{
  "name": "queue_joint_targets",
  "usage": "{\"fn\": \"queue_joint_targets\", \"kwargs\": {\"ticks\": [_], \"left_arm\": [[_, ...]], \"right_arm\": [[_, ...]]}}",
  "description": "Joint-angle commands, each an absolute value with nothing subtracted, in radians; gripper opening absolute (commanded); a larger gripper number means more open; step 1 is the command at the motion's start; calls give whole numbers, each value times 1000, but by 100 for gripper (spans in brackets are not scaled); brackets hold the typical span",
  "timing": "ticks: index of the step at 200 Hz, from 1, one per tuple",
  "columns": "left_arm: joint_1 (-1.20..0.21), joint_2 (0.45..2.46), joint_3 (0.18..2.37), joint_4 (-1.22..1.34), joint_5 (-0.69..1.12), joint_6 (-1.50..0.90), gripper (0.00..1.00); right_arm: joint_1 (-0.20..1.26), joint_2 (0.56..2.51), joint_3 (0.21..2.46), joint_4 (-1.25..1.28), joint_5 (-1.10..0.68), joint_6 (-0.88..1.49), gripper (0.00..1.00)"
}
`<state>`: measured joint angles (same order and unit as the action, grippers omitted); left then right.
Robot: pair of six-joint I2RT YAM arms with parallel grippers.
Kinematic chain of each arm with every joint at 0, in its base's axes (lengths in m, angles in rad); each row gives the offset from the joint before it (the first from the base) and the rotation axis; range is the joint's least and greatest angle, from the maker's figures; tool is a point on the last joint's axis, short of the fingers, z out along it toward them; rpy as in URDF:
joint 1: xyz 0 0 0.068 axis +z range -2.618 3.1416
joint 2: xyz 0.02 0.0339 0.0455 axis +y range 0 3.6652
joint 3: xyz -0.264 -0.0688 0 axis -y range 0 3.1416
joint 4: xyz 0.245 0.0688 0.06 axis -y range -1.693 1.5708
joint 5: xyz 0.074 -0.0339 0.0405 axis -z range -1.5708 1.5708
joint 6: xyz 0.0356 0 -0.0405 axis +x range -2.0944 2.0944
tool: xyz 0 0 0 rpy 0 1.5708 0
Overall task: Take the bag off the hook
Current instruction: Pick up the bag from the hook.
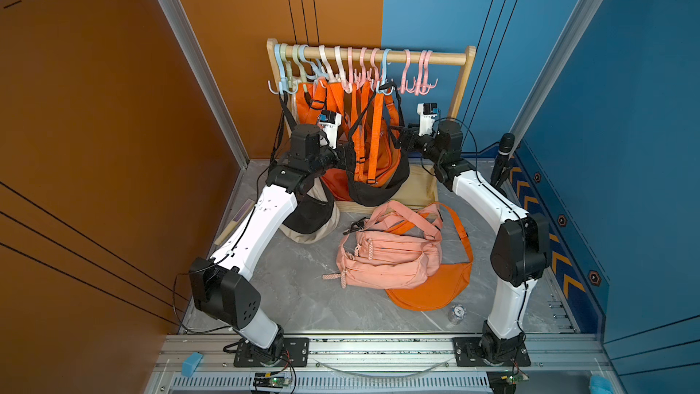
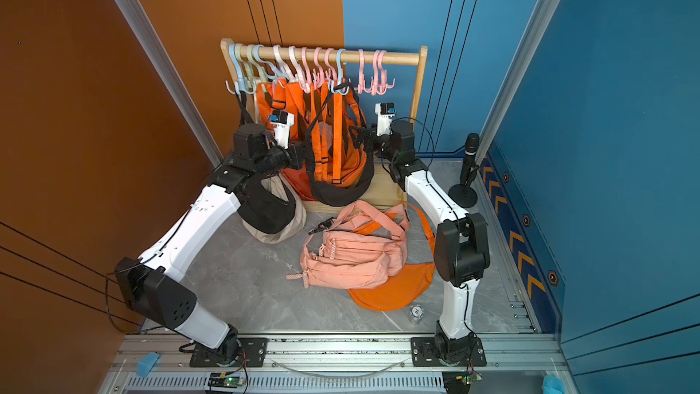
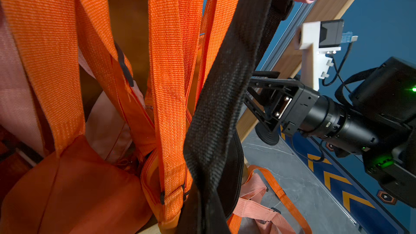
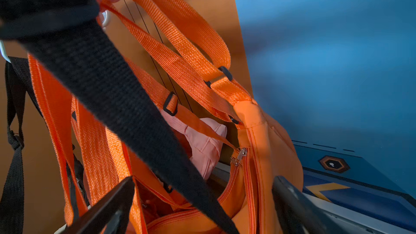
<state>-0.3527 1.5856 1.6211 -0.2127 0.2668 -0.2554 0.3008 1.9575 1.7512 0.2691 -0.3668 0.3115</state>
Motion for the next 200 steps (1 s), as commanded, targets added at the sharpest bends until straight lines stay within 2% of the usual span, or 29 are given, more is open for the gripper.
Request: {"fn": "queue_joint_targets", "kwargs": {"ticks": [1,19,49,65,93,106,161,200], "left_arm": [[-336,1565,1608,-215,290,-264,0],[-328,1564,1605,-215,293,-267,0],[-318,1565,1604,-216,300,-272,0],[-316,1567,1603,-215,302,-275,0],[-312,1567,1600,-214,304,-279,0],[-310,1567,1600,-214,307,-280,0],[-310,1581,1616,-209,316,-291,0],[-317,1624,1704,-232,324,-288,0]], "right_arm": [[295,1996,1841,244,-400,311,93],[292,2003,1851,263,-411,323,88],[285,2010,1849,294,-443,356,67],[283,2012,1847,307,-448,368,50],[277,2017,1848,328,-461,401,12],[276,2013,1845,332,-464,411,0],[275,1952,1802,345,-475,416,0],[286,1881,1731,375,-486,432,0]]}}
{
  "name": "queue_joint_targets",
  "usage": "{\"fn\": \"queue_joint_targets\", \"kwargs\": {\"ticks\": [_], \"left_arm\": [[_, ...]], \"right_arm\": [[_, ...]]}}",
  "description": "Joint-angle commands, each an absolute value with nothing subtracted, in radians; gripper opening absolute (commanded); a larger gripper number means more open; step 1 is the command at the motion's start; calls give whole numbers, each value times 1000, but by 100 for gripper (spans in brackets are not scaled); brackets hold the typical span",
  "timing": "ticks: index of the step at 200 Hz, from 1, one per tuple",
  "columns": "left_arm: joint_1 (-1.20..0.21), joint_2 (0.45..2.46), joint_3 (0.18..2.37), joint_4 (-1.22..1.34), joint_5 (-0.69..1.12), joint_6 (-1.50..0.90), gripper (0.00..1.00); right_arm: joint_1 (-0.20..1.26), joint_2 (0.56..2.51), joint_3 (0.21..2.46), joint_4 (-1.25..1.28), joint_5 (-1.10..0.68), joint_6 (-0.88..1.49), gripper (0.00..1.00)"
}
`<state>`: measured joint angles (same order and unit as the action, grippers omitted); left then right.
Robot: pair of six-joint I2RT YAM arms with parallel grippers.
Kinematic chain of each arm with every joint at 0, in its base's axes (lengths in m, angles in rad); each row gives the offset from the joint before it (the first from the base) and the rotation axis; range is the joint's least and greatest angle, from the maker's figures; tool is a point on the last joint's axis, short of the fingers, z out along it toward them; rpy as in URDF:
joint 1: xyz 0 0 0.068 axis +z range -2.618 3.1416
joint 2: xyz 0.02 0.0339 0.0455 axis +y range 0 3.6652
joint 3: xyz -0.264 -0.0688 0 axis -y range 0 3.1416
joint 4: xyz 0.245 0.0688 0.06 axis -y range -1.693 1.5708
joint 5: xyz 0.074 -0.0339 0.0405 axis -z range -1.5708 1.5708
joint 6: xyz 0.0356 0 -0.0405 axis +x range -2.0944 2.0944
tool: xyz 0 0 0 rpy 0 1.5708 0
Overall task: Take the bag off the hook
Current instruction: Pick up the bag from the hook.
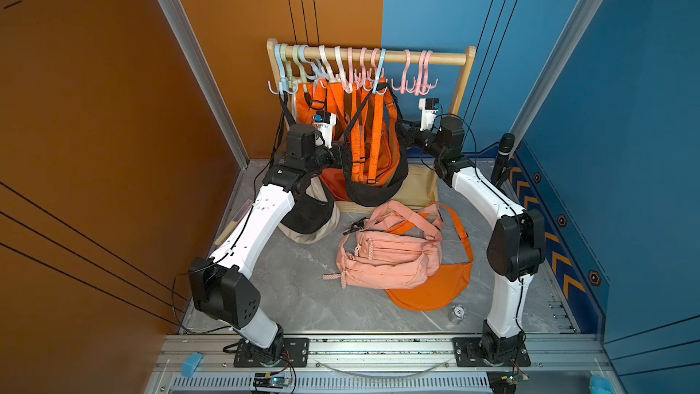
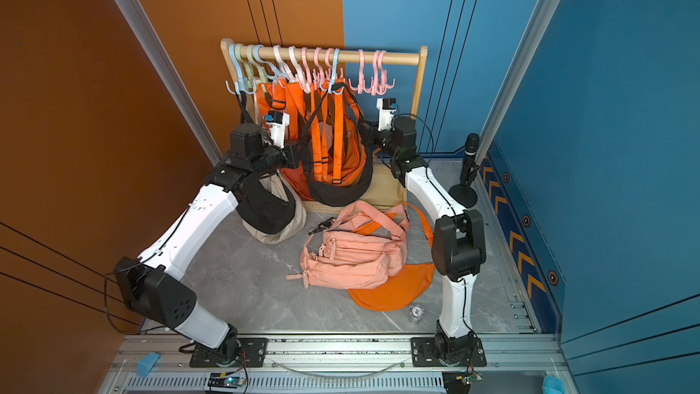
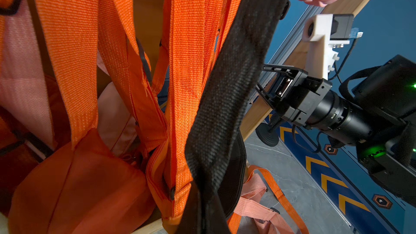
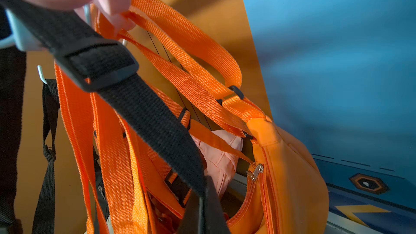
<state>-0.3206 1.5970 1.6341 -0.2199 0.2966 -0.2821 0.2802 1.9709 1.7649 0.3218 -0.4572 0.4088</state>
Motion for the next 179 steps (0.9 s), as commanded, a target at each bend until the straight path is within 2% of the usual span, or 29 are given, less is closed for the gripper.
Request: {"fn": "queue_joint_targets", "kwargs": {"ticks": [1,107,179], "left_arm": [[-317,1626,1707,-233,324,-288,0],[-299,1762,2082,-350,353,-282,0],[-306,1746,2167,-369,357,-287,0]], "right_arm": [[287,1879,1729,375,-487,431,0],[353,1744,1703,333,-509,381,0],[376,1637,1673,294,-480,335,0]]}}
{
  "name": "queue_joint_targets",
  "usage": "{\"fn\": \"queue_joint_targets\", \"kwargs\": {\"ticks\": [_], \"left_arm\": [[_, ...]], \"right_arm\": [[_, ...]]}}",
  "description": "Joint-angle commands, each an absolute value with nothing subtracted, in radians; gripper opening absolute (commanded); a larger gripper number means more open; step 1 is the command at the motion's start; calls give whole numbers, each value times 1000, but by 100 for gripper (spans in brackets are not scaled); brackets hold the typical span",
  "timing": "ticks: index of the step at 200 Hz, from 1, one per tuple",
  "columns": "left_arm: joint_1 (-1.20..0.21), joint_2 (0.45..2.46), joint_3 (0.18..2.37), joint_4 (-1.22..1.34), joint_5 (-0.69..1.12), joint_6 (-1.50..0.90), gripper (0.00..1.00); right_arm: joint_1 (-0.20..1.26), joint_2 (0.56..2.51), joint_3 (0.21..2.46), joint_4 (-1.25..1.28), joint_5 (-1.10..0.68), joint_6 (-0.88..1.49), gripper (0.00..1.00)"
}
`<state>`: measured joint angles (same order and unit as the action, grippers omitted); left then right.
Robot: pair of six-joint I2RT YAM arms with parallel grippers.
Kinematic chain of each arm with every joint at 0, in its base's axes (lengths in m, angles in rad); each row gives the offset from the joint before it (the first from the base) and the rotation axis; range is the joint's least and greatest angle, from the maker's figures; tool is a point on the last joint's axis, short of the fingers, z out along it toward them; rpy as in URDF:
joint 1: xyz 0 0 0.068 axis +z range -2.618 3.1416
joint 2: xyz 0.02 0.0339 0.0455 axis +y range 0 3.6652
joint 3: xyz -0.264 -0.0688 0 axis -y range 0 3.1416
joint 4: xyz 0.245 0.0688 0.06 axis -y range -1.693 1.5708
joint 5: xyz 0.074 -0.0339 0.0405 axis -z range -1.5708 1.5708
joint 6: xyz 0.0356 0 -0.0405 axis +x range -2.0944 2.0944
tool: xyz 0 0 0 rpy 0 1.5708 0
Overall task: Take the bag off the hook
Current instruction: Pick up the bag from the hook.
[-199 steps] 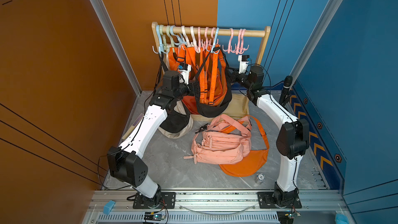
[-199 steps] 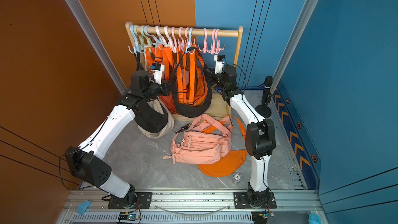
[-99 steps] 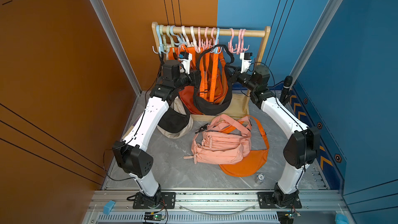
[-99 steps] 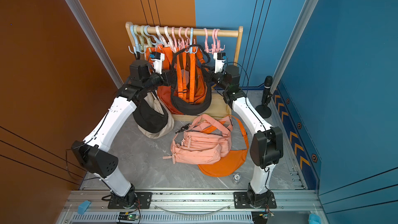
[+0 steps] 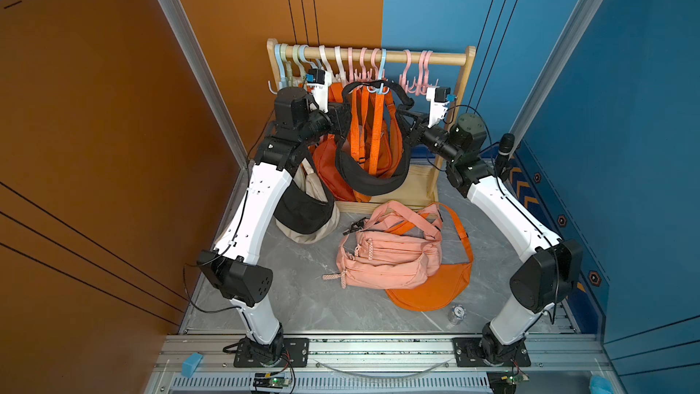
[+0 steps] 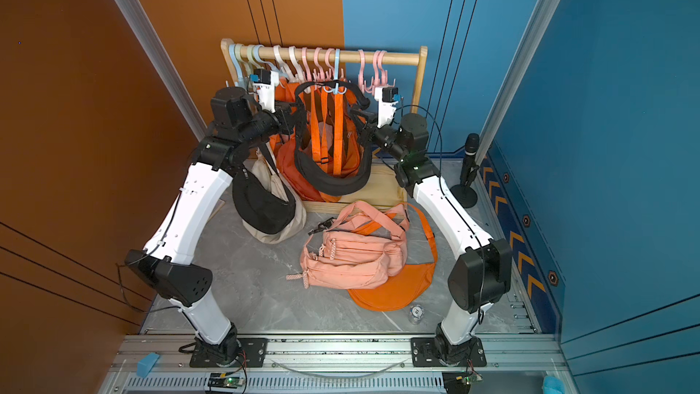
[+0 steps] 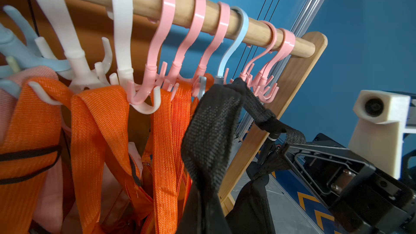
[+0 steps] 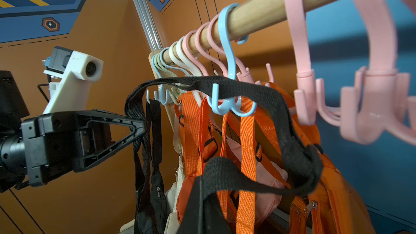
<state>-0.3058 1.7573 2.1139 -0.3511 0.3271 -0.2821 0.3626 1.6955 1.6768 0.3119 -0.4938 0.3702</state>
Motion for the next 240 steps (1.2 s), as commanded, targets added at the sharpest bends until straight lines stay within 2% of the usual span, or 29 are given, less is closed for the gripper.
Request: {"fn": "queue_joint_targets", "kwargs": {"ticks": [1,63,158,240], "left_arm": [[-307,1745,2168,-370,356,-287,0],[-316,1774,2286,-416,359,-270,0],[-261,1961,2521,-330,337,-345,0],[-193,1951,2558,-247,364,-428,0]], "right_arm": [[376,1637,1674,292,-479,334,0],[387,1598,1730,205,-444,277,0],[312,1783,2069,69,-448,275,0],[285,1865,2280,-21,-461,279,0]]}}
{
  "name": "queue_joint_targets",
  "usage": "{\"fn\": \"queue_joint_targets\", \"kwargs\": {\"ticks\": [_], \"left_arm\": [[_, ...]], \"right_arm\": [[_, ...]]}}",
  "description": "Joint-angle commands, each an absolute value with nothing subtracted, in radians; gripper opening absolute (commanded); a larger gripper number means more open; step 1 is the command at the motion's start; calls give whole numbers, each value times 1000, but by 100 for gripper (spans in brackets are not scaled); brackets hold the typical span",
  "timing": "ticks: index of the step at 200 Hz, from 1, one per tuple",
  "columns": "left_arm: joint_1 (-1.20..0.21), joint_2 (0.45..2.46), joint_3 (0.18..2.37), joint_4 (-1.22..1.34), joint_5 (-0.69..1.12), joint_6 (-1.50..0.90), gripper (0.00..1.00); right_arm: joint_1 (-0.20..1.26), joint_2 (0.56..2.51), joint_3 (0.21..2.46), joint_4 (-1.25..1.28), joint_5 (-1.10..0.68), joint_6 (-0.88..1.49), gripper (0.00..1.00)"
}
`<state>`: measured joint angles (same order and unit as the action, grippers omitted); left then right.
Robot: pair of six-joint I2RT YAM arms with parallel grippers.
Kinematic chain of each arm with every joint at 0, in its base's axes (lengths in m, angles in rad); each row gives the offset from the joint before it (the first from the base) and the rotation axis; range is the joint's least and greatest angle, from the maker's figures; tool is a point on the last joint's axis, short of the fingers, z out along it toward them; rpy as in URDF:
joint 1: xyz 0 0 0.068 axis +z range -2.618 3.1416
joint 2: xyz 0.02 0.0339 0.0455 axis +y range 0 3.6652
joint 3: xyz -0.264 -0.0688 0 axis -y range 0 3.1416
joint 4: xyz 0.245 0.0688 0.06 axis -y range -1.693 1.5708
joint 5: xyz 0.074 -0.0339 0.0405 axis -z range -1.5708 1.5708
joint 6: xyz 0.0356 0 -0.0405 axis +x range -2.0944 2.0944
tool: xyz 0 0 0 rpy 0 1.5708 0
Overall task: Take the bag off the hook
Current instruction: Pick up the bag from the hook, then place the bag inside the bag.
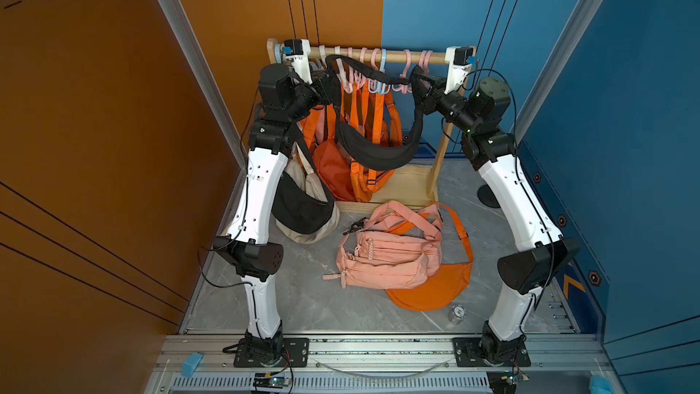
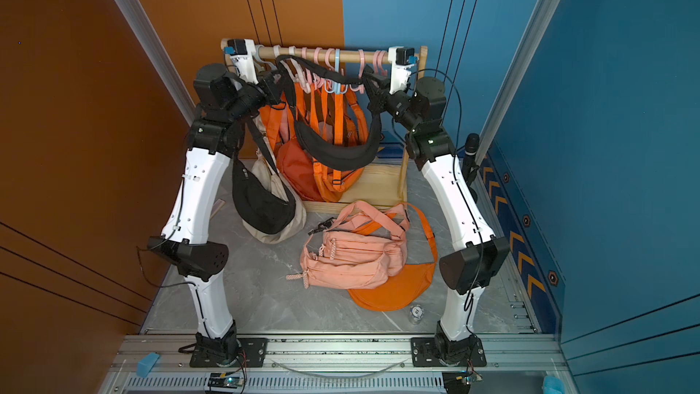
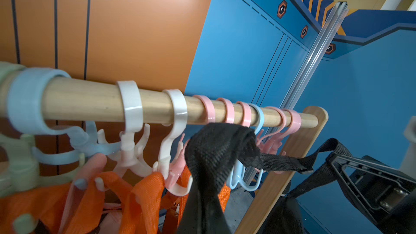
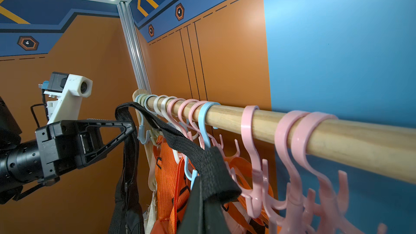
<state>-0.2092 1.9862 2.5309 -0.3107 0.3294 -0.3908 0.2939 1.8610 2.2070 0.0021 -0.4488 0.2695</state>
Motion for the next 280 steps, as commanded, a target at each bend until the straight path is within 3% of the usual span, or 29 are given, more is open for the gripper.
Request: {"fn": "queue_joint_targets", "kwargs": {"ticks": [1,51,93,171,220,280], "left_arm": [[-193,1951,2558,-247,365,-428,0],[-181,1887,2534,-257,391,-428,0],[-182,1759,2406,-263,394,-391,0],[-239,1416,1969,-226,314,-246,0],[-298,1175,1652,-151,234,-217,0],[-392,968,1420,-233,160,-187,0]], "right_arm": [[285,1865,2281,-22,-462,279,0],[285,1821,2294,-54,-460,271,0],[300,1692,2121,-9,-455,267,0],[384,1391,1748,-6,-402,191,0],[510,1173,1518,-55,-319,102,0],[657,922,1307,-139,-241,70,0]]}}
